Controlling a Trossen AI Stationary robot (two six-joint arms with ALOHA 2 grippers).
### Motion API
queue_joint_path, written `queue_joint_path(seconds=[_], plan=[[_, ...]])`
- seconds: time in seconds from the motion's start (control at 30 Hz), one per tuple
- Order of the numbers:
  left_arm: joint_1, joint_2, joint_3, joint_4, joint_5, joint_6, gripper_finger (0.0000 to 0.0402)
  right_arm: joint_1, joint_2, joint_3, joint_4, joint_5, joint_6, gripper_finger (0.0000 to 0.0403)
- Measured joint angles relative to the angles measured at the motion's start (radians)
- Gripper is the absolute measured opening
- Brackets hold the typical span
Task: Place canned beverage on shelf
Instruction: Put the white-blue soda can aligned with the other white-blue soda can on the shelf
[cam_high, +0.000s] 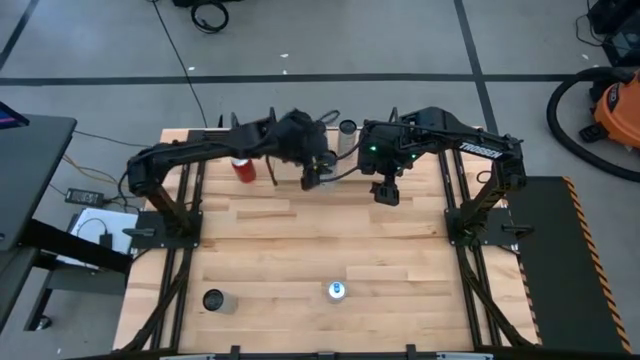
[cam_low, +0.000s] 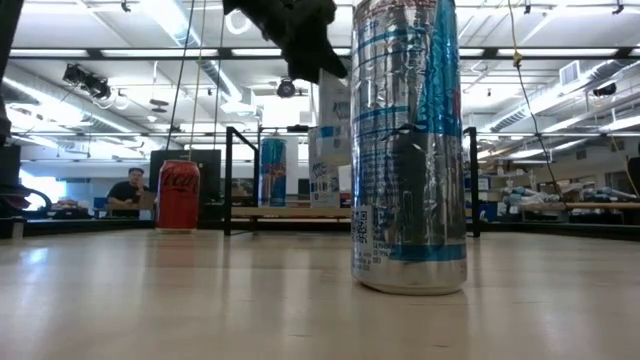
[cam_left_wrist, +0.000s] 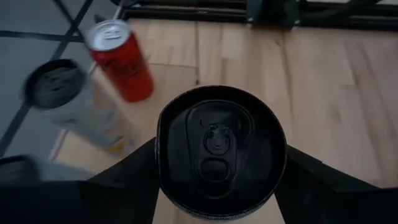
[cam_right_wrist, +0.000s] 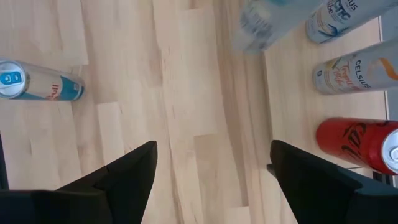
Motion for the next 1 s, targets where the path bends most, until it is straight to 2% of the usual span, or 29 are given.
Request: queue_joint_path(seconds=[0.33,0.53,0.77,0.9,1.0], plan=[[0.113,-0.03,-0.003,-0.095,0.033,0.029,0.0249,0.0,0.0,0.0,0.001,0.0,-0.004,0.0321],[0.143,-0.026,-0.062,-0.024,0.103,0.045,0.0249,0.0,0.0,0.0,0.007,0.0,-0.004,0.0321],[0.143,-0.025,-0.146,0.03,0.106,0.099,0.0249,0.0,0.0,0.0,0.009,0.0,-0.004,0.0321],[0.144,-0.025,-0.184,0.156,0.106,0.132,0.0252,0.0,0.0,0.0,0.019,0.0,-0.004,0.0321],[0.152,-0.025,-0.203,0.169,0.114,0.138,0.0259,0.0,0.0,0.0,0.023,0.0,-0.004,0.0321]])
